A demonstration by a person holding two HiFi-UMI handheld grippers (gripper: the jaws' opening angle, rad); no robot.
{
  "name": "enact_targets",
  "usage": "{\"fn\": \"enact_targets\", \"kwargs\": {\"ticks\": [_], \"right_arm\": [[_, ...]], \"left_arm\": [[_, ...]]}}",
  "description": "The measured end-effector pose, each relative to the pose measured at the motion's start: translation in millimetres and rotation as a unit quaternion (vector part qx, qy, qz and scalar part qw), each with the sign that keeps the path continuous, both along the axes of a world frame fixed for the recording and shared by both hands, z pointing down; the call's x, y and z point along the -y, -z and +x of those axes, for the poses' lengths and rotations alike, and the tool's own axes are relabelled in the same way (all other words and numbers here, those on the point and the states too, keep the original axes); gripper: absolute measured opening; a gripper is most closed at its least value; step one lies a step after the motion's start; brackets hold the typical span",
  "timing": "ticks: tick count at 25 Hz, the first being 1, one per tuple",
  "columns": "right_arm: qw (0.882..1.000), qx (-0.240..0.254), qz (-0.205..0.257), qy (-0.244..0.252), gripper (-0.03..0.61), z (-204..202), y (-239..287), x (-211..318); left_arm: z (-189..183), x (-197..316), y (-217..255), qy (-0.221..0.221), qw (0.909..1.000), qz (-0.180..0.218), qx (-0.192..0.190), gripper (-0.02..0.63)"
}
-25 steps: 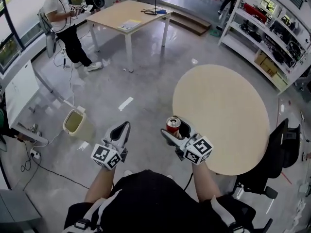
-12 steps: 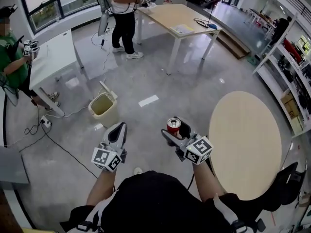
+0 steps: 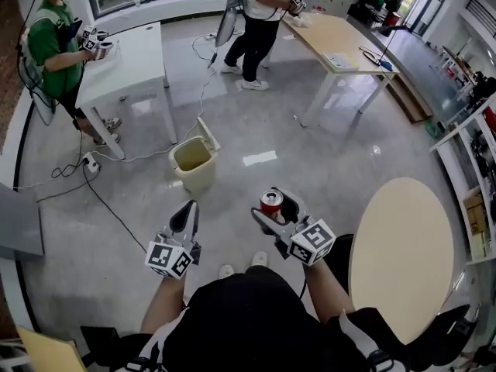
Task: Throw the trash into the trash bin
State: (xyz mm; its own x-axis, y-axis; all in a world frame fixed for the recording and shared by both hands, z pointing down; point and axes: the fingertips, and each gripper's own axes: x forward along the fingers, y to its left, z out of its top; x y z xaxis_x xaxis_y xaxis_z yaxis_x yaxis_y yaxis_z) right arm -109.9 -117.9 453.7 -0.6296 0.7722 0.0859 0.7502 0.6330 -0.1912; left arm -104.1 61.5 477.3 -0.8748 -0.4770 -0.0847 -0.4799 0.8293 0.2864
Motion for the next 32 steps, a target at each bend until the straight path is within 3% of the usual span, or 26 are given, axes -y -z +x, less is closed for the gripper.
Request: {"fn": "enact_targets", "kwargs": {"ticks": [7,16,22,32], "right_arm": [[0.999,0.003,-0.023,0.045,0.336,-55.4,1.8,-34.7],[0.992,0.016,-0.054,0.114,0.336,-156.4,12.6,-76.4],[0.987,-0.003,-0.078,0.139,0.335,-208.4,6.5,-87.9],[0.982,-0.016,-0.056,0.177,0.336,-267.0,-14.1,-102.6]], "left_arm": [[-22.8,-35.8,8.8,0.047,0.9986,-0.022,-0.002,0.003],[-100.6,-69.4,33.1,0.116,0.9918,-0.046,0.028,0.003],[-136.1,-74.0,27.6,0.137,0.9890,-0.054,0.011,0.003],[-186.2,-68.5,15.3,0.165,0.9849,-0.051,-0.006,0.003]]}}
